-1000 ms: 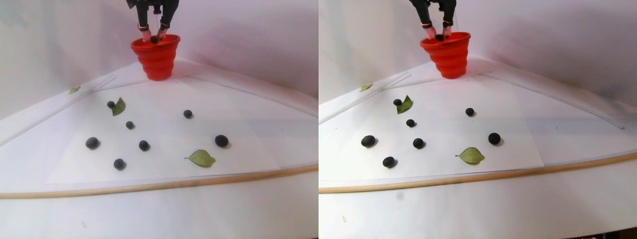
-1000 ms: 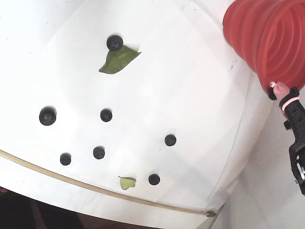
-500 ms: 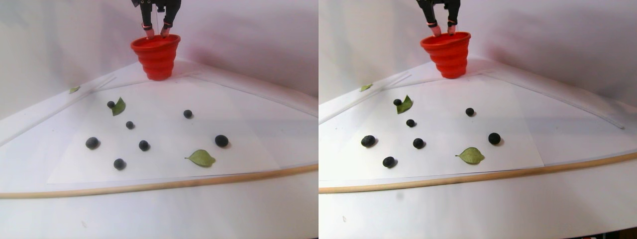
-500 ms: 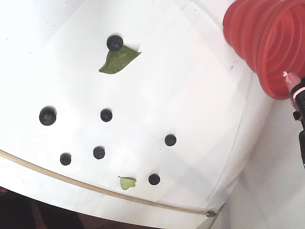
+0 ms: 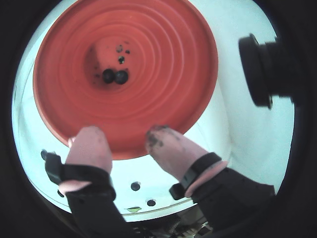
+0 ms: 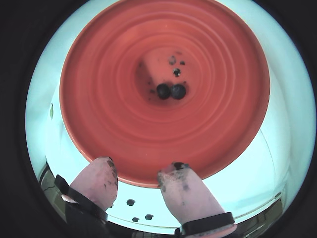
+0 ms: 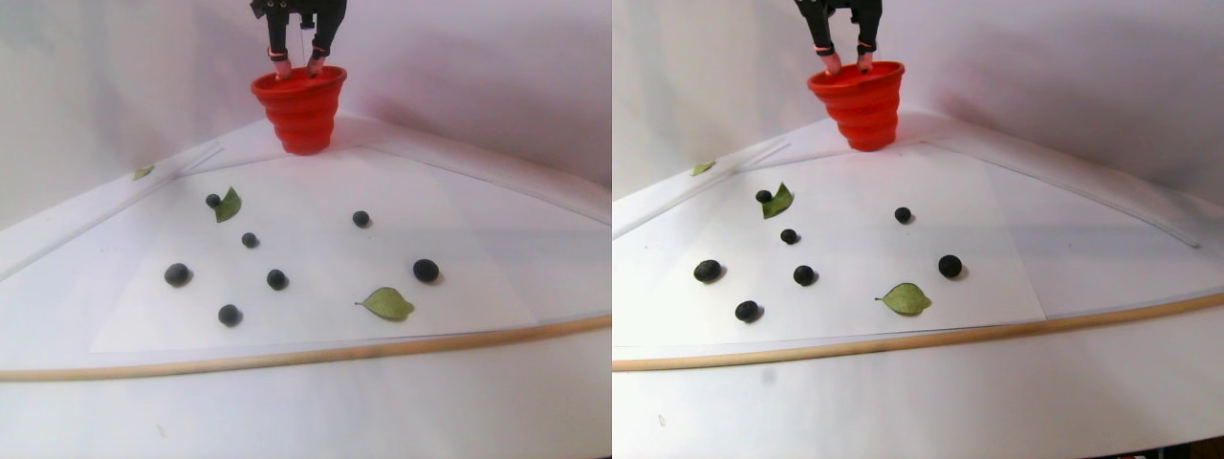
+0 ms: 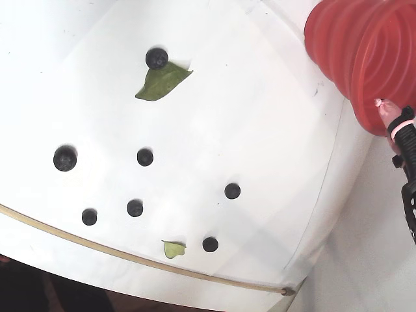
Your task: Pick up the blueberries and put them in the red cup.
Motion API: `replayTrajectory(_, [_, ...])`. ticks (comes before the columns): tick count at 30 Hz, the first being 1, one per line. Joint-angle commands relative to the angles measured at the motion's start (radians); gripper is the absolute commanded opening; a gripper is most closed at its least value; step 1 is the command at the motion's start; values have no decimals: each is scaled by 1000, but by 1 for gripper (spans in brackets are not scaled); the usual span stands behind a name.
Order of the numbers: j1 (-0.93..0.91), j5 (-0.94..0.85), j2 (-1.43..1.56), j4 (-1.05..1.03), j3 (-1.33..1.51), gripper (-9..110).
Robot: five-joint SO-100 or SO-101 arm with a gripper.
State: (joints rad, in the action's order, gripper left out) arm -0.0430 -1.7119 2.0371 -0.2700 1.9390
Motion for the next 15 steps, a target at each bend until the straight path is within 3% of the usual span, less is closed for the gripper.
replayTrajectory(1, [23,-9,152,-35,-9,17])
replayTrajectory(15, [84,-40,287,-152,140,16])
